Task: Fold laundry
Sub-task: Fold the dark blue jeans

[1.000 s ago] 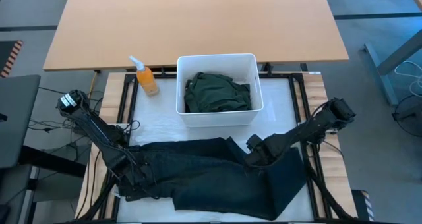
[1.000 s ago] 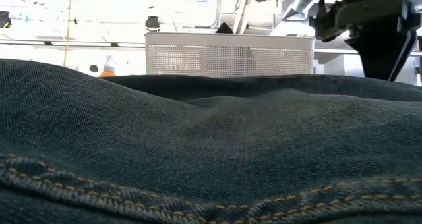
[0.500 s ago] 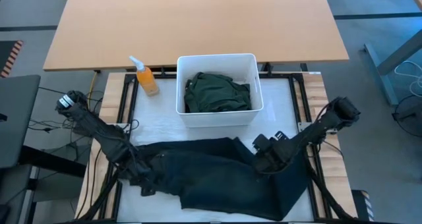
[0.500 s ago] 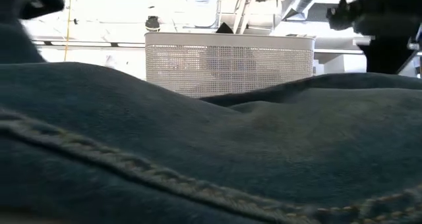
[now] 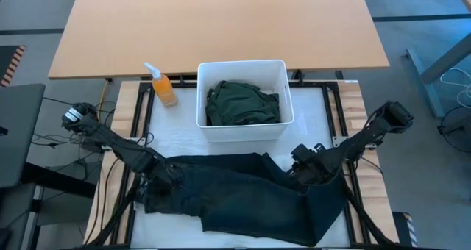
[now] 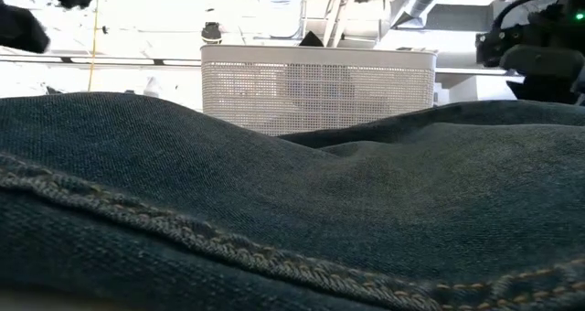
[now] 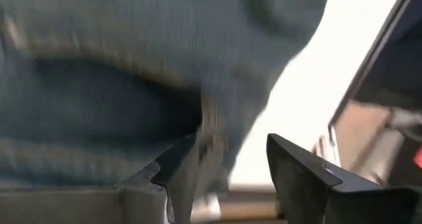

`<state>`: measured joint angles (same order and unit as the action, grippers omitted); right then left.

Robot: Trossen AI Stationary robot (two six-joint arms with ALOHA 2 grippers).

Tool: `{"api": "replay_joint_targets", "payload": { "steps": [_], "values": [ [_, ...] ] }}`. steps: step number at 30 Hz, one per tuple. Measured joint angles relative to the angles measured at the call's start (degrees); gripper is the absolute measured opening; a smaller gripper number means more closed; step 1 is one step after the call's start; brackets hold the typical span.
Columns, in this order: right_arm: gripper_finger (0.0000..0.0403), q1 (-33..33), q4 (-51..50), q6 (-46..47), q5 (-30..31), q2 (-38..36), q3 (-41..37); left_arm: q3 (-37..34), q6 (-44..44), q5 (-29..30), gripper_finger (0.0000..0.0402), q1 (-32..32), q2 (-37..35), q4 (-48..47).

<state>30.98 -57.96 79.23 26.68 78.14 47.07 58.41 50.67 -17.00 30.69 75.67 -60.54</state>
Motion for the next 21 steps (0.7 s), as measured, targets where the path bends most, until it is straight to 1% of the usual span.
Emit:
{"api": "replay_joint_targets", "payload": {
  "steps": [2, 3, 5, 6, 7, 8, 11, 12, 13, 15, 18, 21],
  "values": [
    [0.0197, 0.0, -0.1, -0.1, 1.7, -0.4, 0.0, 0.0, 0.9, -3.1, 0.0168, -0.8, 0.0, -1.8],
    [0.0197, 0.0, 0.1, -0.2, 2.6, -0.4, 0.0, 0.0, 0.9, -3.5, 0.0168, -1.2, 0.0, -2.2],
    [0.0197, 0.0, 0.4, -0.2, 4.0, -0.2, 0.0, 0.0, -0.9, -2.6, 0.0167, -1.9, 0.0, -1.9],
    [0.0197, 0.0, 0.8, -0.2, 4.6, 0.0, 0.0, 0.0, -2.5, -0.9, 0.0167, -2.2, 0.0, -1.5],
    [0.0197, 0.0, 1.7, -0.2, 5.2, 0.5, 0.0, 0.0, -4.7, 1.6, 0.0167, -2.5, 0.0, -0.9],
    [0.0197, 0.0, 2.6, -0.5, 5.6, 1.0, 0.0, 0.0, -7.2, 5.4, 0.0167, -2.9, 0.0, 0.0],
    [0.0197, 0.1, 8.3, -4.5, 7.1, 2.6, 0.0, -0.4, -14.9, 18.8, 0.0167, -4.0, 0.0, 3.5],
    [0.0197, 0.2, 10.6, -6.1, 7.8, 3.0, 0.0, -0.7, -17.1, 21.6, 0.0167, -4.9, 0.0, 4.3],
    [0.0197, 0.4, 13.0, -7.9, 8.4, 3.5, 0.0, -1.3, -18.8, 23.3, 0.0167, -5.7, 0.0, 5.1],
    [0.0197, 0.8, 18.3, -11.8, 9.6, 4.2, 0.0, -2.8, -20.6, 23.7, 0.0167, -7.7, 0.1, 6.2],
    [0.0197, 1.8, 26.5, -17.8, 11.4, 4.6, 0.0, -5.5, -21.1, 23.4, 0.0167, -9.9, 0.1, 6.1],
    [0.0197, 3.6, 38.8, -27.9, 13.5, 5.5, 0.0, -9.4, -20.9, 21.8, 0.0167, -10.8, 0.1, 6.5]
  ]
}}
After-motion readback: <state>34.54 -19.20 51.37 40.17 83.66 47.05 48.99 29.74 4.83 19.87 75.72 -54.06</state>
